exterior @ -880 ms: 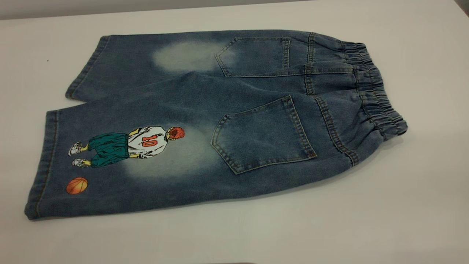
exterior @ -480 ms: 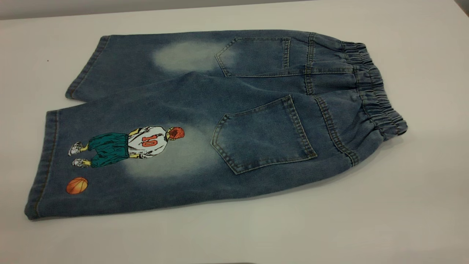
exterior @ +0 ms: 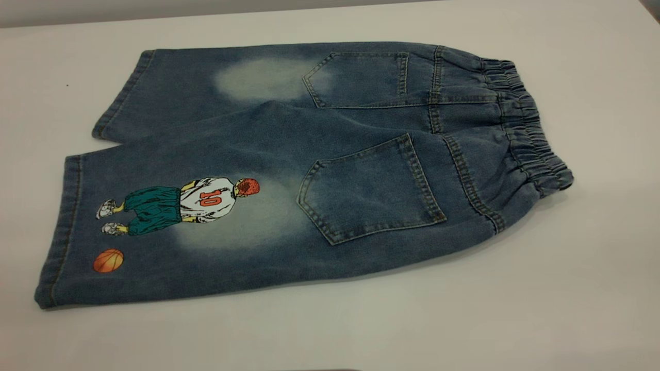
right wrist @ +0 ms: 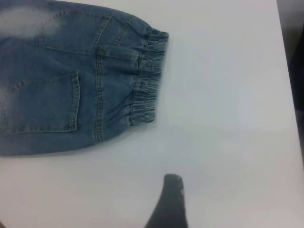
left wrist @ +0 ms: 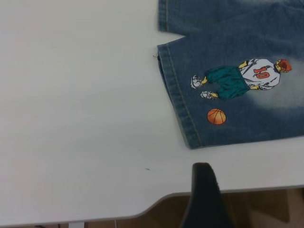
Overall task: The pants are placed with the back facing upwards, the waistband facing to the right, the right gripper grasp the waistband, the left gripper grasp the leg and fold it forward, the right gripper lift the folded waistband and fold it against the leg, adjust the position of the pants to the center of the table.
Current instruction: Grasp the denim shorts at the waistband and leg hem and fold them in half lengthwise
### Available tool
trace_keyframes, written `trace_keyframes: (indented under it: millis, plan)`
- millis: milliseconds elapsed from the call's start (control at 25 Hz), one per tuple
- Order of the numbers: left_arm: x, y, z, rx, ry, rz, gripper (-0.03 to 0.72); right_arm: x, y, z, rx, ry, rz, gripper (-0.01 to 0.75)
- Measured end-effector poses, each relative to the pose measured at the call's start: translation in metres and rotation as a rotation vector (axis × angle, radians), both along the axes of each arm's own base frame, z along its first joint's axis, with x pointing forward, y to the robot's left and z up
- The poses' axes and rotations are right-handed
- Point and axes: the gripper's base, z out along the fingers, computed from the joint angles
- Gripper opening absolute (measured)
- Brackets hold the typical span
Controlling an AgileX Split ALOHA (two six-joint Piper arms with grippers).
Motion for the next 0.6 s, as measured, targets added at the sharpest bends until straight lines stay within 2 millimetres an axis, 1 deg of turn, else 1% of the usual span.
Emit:
trace_keyframes:
  millis: [520,560,600]
  plan:
    - [0.0,0.0,0.0,0.0,0.0,0.0,0.455,0.0,0.0,0.0,0.0,0.0,0.0,0.584]
    - [0.0,0.0,0.0,0.0,0.0,0.0,0.455,0.0,0.0,0.0,0.0,0.0,0.0,0.554]
    - [0.0,0.0,0.0,0.0,0.0,0.0,0.455,0.0,0.0,0.0,0.0,0.0,0.0,0.561]
